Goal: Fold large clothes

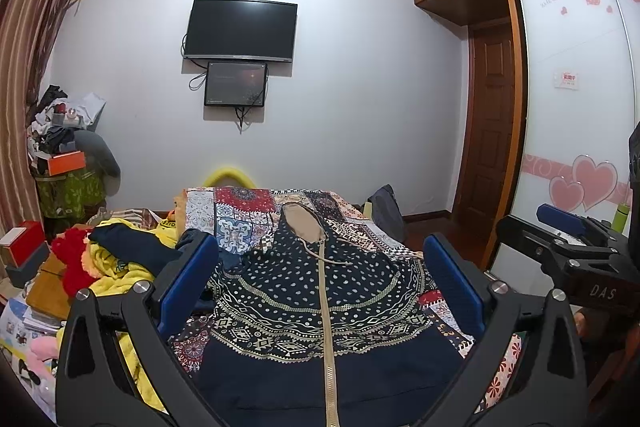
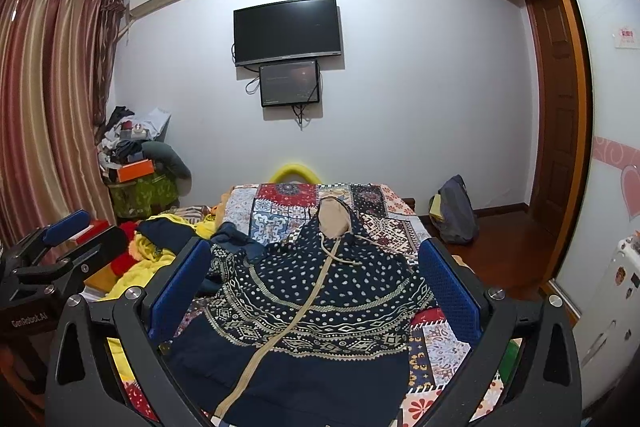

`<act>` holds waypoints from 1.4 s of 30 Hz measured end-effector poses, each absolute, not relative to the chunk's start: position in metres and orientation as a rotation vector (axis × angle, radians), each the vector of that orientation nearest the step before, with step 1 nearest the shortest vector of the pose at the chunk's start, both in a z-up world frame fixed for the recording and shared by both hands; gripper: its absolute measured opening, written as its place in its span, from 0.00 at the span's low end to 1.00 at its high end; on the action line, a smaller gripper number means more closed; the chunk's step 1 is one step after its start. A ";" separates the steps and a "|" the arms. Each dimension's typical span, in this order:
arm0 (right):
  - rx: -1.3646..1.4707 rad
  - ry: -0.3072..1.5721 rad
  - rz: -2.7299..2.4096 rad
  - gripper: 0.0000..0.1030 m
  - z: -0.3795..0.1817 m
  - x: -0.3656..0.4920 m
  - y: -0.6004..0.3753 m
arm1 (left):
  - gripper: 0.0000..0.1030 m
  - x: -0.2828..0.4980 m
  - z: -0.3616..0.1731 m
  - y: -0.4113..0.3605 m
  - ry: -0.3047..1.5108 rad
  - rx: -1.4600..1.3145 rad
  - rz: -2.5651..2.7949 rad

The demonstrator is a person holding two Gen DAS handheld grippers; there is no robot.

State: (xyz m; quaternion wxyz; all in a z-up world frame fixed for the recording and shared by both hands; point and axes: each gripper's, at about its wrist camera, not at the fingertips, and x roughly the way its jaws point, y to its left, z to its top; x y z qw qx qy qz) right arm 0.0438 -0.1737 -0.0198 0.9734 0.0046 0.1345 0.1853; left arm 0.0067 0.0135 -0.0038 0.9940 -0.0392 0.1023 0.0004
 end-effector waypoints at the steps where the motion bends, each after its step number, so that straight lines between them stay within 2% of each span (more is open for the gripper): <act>1: 0.011 0.272 0.375 1.00 -0.018 0.044 -0.176 | 1.00 0.007 -0.004 0.014 0.205 -0.079 0.001; 42: 0.025 0.279 0.372 1.00 -0.015 0.047 -0.181 | 1.00 0.014 -0.007 0.013 0.215 -0.088 0.006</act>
